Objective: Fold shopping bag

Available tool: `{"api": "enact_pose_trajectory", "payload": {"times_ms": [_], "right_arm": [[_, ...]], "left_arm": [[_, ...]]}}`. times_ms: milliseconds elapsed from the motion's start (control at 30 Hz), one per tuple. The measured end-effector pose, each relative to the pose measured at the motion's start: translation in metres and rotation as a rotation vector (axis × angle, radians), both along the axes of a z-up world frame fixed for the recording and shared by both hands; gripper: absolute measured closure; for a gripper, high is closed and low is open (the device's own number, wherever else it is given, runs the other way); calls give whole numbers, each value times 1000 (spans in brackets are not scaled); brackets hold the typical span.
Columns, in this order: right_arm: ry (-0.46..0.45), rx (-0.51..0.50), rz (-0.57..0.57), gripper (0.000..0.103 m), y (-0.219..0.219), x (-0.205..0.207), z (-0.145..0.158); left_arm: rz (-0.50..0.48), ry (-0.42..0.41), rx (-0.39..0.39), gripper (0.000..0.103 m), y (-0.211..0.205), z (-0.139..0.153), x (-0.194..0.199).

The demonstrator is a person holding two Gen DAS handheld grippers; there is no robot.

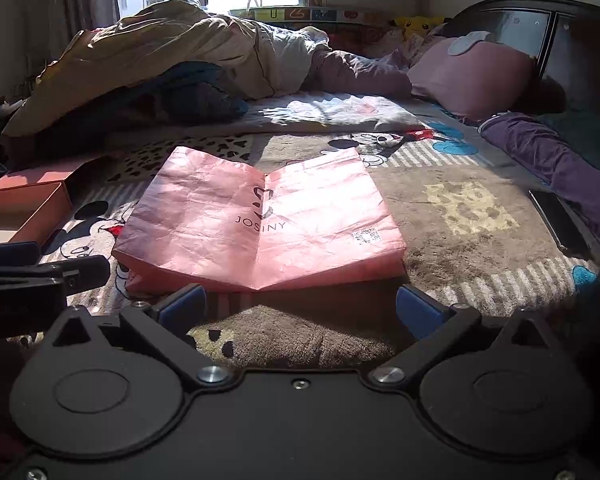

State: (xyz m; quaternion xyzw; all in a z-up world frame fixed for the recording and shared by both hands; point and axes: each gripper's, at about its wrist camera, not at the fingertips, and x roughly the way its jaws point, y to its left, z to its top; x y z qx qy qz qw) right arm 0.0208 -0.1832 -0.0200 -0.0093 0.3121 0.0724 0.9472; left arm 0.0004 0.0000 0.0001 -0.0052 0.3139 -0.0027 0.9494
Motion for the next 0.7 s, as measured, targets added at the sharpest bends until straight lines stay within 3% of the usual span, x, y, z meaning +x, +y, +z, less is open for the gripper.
{"api": "enact_pose_trajectory", "payload": {"times_ms": [700], "right_arm": [[-11, 1, -2, 0, -1, 2, 1]], "left_arm": [[-27, 6, -61, 21, 1, 0, 0]]}}
